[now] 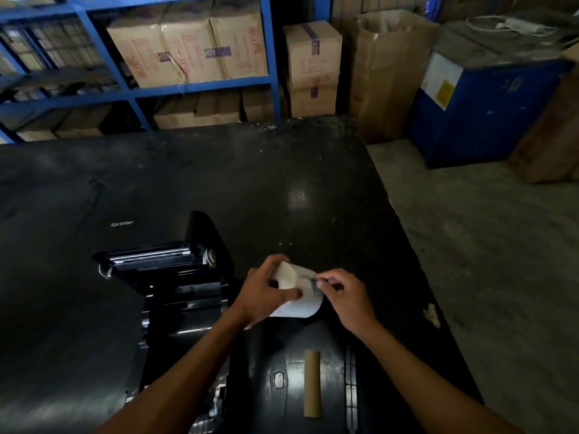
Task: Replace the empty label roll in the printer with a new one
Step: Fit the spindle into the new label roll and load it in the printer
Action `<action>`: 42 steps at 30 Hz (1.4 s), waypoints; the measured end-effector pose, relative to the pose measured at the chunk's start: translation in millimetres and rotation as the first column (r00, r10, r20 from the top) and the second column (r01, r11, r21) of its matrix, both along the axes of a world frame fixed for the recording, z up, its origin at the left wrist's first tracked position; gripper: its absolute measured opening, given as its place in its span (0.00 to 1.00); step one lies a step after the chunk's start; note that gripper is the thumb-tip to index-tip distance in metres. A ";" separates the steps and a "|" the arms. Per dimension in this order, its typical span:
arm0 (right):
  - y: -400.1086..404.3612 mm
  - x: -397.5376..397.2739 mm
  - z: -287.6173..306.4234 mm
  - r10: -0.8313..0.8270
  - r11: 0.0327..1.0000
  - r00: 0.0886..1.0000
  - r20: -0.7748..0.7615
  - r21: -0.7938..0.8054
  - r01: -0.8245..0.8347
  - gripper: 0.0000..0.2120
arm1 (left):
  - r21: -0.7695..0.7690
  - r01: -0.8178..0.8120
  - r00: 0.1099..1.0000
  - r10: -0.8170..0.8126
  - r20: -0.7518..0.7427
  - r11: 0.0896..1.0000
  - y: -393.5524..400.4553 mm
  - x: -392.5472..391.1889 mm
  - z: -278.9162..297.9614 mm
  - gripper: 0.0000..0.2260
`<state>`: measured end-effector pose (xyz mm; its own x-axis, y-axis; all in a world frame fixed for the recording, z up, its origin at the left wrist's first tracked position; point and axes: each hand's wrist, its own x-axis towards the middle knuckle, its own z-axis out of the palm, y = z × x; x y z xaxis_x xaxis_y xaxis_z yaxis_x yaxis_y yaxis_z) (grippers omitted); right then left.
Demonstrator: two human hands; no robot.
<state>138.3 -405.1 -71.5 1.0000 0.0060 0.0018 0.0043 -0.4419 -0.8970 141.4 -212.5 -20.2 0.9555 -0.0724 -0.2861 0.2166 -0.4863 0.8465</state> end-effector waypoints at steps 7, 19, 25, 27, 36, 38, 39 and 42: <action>-3.3 -27.3 43.0 0.212 0.961 0.961 0.175 -0.217 -0.172 0.04 | -0.338 -0.302 0.951 0.260 -0.164 0.891 9.5 -42.0 -4.9 0.24; -28.2 -112.4 55.1 0.223 0.904 0.957 -0.187 -0.327 -0.274 0.03 | -0.590 -0.381 0.922 0.246 -0.298 0.712 44.3 -88.9 36.3 0.18; -10.4 -175.4 1.9 0.325 0.673 0.893 -0.312 -0.587 -0.450 0.05 | -0.670 -0.302 0.948 0.141 -0.284 0.678 62.3 -127.4 39.7 0.20; -0.7 -191.1 -9.1 0.354 0.610 0.877 -0.326 -0.630 -0.480 0.04 | -0.682 -0.296 0.949 0.126 -0.289 0.669 65.7 -139.0 38.7 0.20; 7.5 -217.0 -30.0 0.283 0.522 0.932 -0.226 -0.779 -0.348 0.13 | -0.728 -0.222 0.967 0.050 -0.250 0.649 79.1 -177.6 34.1 0.26; 8.7 -217.9 -29.5 0.255 0.556 0.943 -0.213 -0.765 -0.323 0.15 | -0.728 -0.198 0.972 0.035 -0.233 0.657 80.7 -181.3 33.2 0.27; 9.3 -218.7 -28.6 0.244 0.574 0.946 -0.213 -0.755 -0.318 0.14 | -0.730 -0.182 0.975 0.024 -0.222 0.659 81.7 -182.7 32.6 0.28; 7.1 -220.5 -24.3 0.218 0.640 0.950 -0.225 -0.702 -0.313 0.12 | -0.732 -0.143 0.982 0.000 -0.191 0.666 82.8 -185.3 30.7 0.28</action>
